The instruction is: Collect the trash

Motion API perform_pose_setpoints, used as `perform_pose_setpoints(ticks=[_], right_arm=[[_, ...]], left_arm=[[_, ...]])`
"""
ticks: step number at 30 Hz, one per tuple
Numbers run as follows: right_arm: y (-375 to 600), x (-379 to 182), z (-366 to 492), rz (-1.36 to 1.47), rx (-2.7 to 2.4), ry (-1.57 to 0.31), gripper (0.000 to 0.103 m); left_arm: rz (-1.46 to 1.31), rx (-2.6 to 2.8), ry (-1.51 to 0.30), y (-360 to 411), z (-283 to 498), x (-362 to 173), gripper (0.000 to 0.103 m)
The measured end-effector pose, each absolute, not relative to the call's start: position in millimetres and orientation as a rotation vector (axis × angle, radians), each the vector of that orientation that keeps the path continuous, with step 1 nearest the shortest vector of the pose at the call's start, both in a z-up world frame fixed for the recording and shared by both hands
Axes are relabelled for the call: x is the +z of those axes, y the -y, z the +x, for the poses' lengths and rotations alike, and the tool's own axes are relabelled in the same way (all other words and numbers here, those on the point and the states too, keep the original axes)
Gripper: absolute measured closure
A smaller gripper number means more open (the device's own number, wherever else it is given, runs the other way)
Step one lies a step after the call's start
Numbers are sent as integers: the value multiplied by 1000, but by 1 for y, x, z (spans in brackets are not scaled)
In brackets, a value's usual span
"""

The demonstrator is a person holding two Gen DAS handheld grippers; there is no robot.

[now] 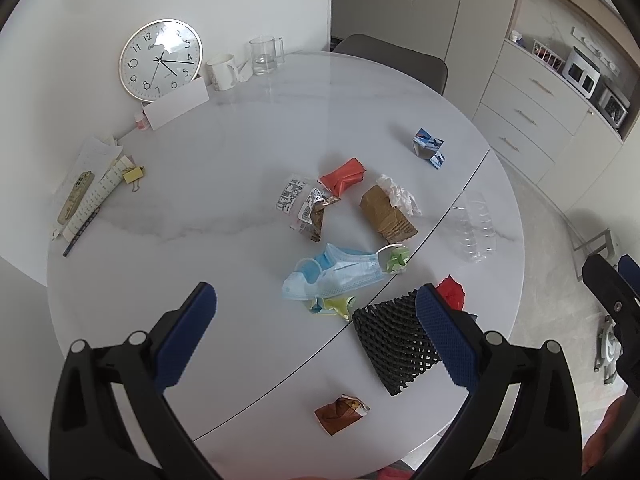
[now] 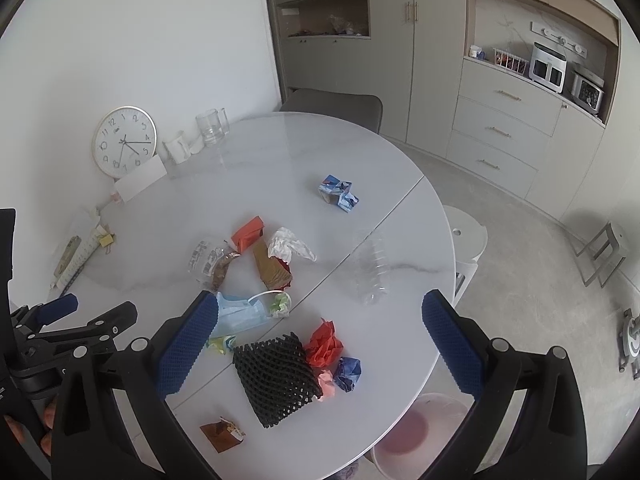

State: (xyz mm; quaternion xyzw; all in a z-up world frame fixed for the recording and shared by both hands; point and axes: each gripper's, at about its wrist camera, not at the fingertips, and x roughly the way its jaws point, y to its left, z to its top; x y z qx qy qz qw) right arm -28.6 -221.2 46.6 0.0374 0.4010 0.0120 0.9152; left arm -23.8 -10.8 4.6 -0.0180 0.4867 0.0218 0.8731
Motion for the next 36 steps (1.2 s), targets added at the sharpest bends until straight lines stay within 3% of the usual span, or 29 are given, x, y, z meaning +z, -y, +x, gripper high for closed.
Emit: perform_pose_setpoints(ticks=[36], right_arm=[[219, 47, -31, 56, 31, -830, 2]], left_arm=[[-28, 41, -1011, 12, -25, 6, 8]])
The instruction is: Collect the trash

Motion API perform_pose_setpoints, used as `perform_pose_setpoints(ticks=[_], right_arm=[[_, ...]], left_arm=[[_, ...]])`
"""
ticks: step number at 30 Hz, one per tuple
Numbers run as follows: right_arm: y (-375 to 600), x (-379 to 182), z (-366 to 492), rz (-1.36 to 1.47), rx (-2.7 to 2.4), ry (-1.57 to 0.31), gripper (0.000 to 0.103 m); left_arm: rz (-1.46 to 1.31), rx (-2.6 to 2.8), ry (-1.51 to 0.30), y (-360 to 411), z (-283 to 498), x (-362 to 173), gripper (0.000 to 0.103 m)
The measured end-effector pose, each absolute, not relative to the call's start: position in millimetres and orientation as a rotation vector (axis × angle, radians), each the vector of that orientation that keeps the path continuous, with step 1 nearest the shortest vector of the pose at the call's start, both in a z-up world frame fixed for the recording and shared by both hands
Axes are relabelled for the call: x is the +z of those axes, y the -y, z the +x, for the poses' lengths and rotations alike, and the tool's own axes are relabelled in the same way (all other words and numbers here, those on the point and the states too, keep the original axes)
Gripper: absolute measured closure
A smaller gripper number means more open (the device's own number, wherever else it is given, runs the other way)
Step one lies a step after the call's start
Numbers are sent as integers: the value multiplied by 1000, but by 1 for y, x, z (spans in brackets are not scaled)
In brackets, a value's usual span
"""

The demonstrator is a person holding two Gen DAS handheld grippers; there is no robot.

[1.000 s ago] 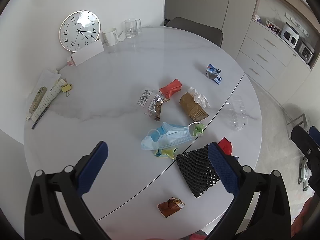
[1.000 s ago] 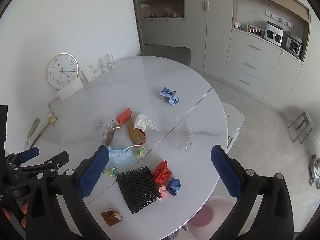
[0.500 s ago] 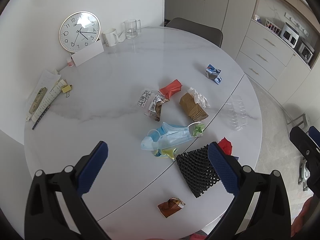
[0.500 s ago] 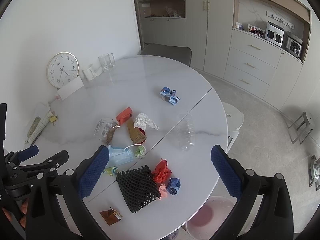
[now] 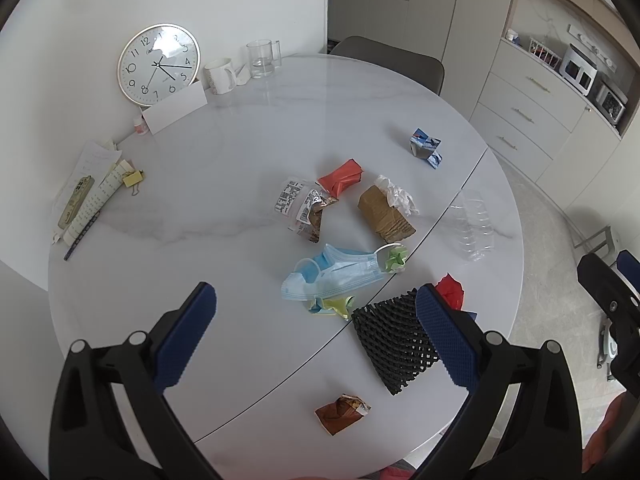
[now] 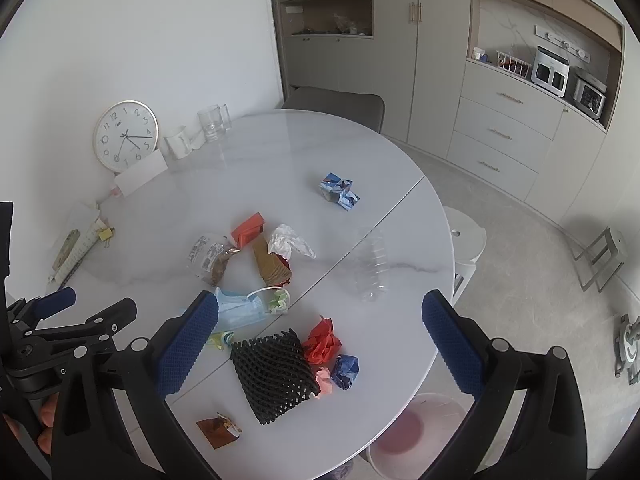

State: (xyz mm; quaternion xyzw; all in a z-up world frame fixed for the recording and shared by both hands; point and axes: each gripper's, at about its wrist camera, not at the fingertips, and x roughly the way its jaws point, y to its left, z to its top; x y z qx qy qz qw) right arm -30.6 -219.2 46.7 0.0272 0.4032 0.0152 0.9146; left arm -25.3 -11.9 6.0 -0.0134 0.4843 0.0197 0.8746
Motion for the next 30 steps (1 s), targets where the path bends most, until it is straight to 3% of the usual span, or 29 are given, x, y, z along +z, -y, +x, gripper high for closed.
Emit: perform_pose_setpoints(ticks=[14, 26, 30], right_arm=[[219, 33, -37, -30, 21, -827, 2], [222, -84, -62, -66, 299, -1049, 2], [202, -97, -73, -111, 380, -1057, 2]], left_arm=[[-42, -74, -1021, 8, -30, -6, 8], [57, 24, -1132, -22, -72, -86, 8], [54, 52, -1175, -26, -84, -98, 8]])
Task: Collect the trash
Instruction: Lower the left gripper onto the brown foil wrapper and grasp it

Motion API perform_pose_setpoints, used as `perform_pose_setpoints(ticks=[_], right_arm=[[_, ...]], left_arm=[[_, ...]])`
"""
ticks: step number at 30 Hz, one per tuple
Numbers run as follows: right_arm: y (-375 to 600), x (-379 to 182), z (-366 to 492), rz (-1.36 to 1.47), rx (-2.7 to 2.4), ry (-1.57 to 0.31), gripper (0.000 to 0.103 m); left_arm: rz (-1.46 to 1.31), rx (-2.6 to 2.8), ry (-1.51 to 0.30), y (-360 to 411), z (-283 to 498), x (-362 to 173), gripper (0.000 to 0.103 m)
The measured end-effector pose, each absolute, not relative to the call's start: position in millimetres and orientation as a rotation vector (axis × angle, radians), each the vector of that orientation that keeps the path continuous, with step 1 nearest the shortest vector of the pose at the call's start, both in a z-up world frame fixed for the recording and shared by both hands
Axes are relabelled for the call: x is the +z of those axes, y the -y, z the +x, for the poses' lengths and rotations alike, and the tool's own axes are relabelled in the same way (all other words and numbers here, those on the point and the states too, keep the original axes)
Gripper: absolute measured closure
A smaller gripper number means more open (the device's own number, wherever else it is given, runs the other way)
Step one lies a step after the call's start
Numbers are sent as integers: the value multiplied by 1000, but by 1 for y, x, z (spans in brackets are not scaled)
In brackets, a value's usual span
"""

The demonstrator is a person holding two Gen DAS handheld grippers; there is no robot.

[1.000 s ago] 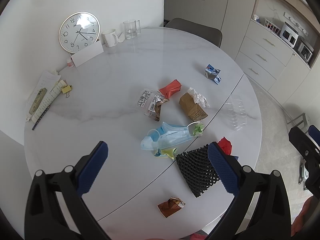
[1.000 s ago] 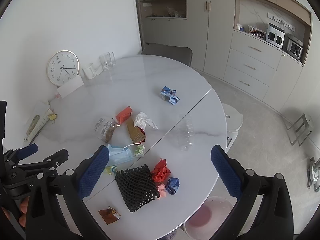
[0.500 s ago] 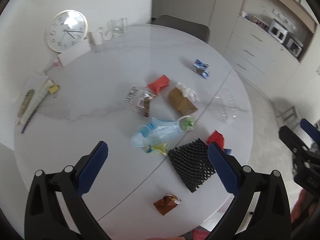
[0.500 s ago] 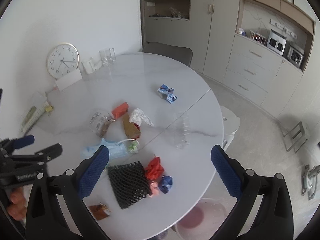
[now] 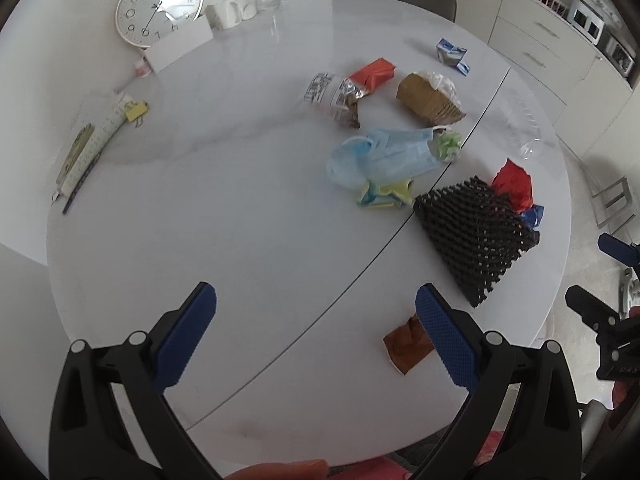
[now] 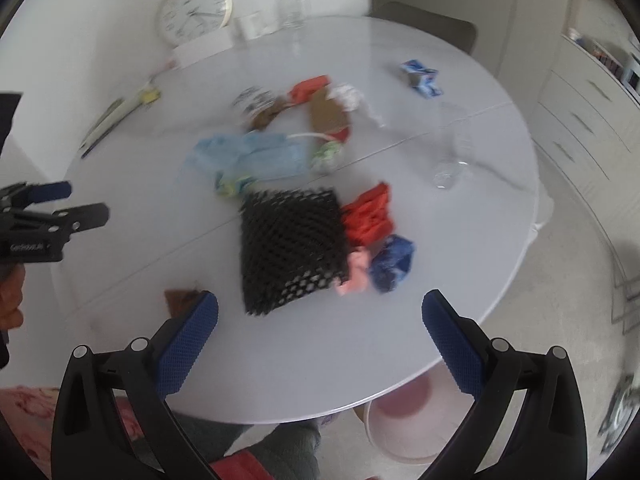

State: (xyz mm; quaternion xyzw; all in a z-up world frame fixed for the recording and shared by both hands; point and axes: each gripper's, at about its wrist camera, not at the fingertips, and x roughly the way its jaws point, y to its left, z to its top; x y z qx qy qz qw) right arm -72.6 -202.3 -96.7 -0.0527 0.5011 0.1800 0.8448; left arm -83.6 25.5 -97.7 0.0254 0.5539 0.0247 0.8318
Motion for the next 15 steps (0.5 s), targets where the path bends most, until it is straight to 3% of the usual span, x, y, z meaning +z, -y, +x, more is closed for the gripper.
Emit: perform_pose_setpoints(ticks=[7, 15], right_arm=[[195, -103, -67, -179, 340, -1070, 2], [213, -113, -61, -199, 313, -1130, 2]], left_arm=[[71, 7, -1169, -10, -96, -109, 7], [197, -291, -1213, 29, -111, -176, 8]])
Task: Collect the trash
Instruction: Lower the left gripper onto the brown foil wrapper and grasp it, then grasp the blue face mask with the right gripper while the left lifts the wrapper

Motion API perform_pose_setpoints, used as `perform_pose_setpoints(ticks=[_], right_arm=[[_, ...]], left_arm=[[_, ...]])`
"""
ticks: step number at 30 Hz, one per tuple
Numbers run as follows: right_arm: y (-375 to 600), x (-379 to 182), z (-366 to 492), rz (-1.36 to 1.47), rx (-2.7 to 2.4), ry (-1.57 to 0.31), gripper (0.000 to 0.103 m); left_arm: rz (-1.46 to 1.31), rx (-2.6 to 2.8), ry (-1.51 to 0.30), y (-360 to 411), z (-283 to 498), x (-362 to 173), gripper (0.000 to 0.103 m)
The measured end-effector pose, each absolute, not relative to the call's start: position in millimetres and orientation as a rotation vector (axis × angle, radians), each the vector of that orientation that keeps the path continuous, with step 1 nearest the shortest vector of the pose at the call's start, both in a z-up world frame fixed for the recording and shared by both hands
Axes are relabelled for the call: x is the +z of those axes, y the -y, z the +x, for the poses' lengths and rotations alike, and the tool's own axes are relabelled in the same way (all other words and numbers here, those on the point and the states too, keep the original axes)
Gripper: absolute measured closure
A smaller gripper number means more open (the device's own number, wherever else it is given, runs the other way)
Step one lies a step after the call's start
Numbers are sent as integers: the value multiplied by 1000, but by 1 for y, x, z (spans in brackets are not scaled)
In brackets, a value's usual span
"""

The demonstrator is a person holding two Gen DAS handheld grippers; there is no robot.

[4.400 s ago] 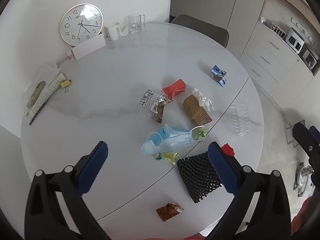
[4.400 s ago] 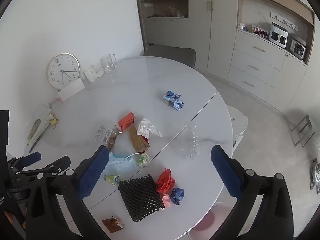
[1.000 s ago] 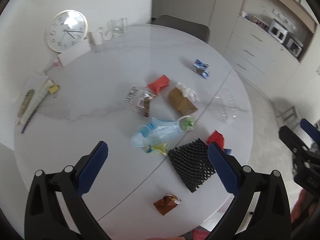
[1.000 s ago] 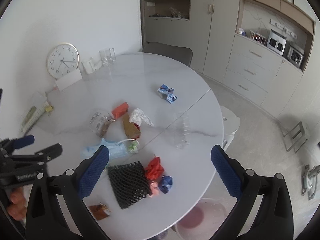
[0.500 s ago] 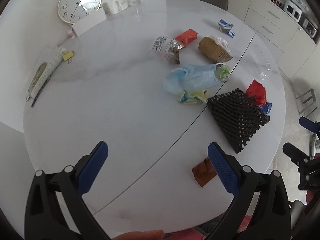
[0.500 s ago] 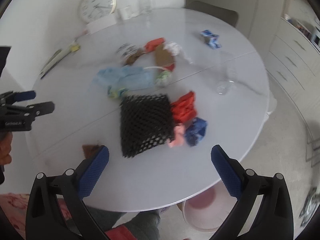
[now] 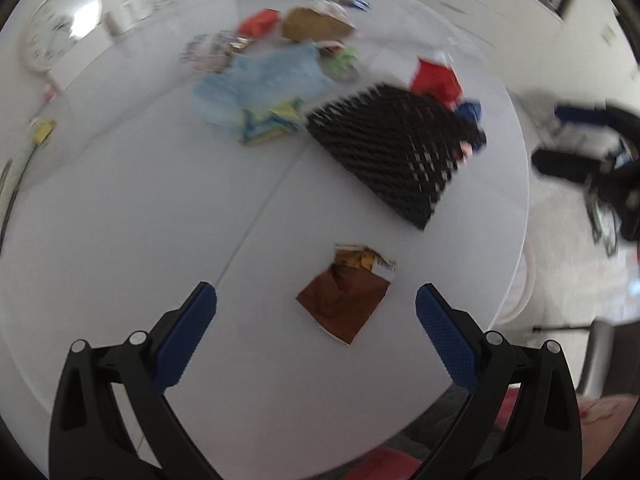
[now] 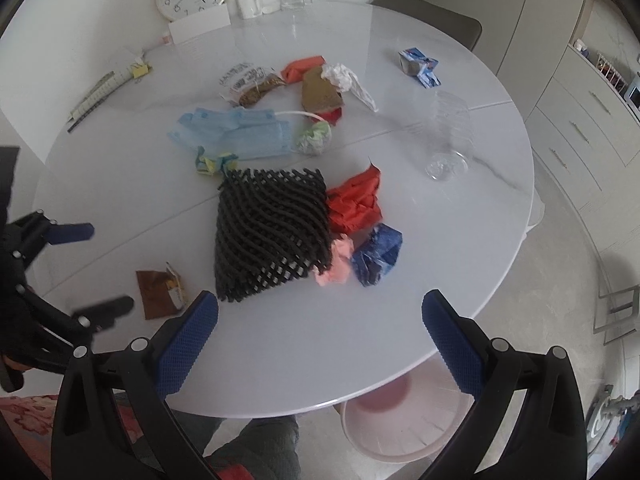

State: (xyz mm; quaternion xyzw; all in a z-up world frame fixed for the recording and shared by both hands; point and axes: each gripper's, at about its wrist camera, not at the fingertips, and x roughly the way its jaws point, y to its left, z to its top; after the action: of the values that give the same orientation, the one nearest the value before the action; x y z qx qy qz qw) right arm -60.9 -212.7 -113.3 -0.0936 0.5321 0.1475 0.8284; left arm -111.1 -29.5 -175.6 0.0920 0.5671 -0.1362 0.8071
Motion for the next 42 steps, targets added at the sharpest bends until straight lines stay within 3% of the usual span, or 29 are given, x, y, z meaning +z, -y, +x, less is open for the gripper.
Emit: perform_pose_setpoints(ticks=[6, 9, 11, 15, 18, 21, 29, 36, 42], right_arm=[[218, -120, -66, -179, 280, -1169, 2], [217, -121, -69, -143, 234, -1179, 2], [217, -120, -72, -113, 211, -1178, 2], [212, -115, -78, -41, 196, -1167, 2], [205, -114, -80, 22, 198, -1153, 8], [197, -116, -76, 90, 215, -1154, 15], [136, -103, -19, 133, 335, -1071, 16], [41, -94, 46, -424, 623, -988, 17], [39, -112, 106, -634, 709, -1079, 19]], left_arm=[[463, -491, -1208, 43, -109, -211, 29], [442, -611, -1211, 40, -101, -214, 37], [443, -641, -1188, 40, -96, -212, 55], [434, -715, -1193, 35, -87, -209, 61], [348, -735, -1218, 22, -79, -200, 75], [254, -696, -1227, -1, -71, -184, 75], [78, -497, -1200, -72, -53, -141, 75], [56, -382, -1159, -115, -26, -126, 75], [13, -334, -1143, -134, -12, -131, 75]])
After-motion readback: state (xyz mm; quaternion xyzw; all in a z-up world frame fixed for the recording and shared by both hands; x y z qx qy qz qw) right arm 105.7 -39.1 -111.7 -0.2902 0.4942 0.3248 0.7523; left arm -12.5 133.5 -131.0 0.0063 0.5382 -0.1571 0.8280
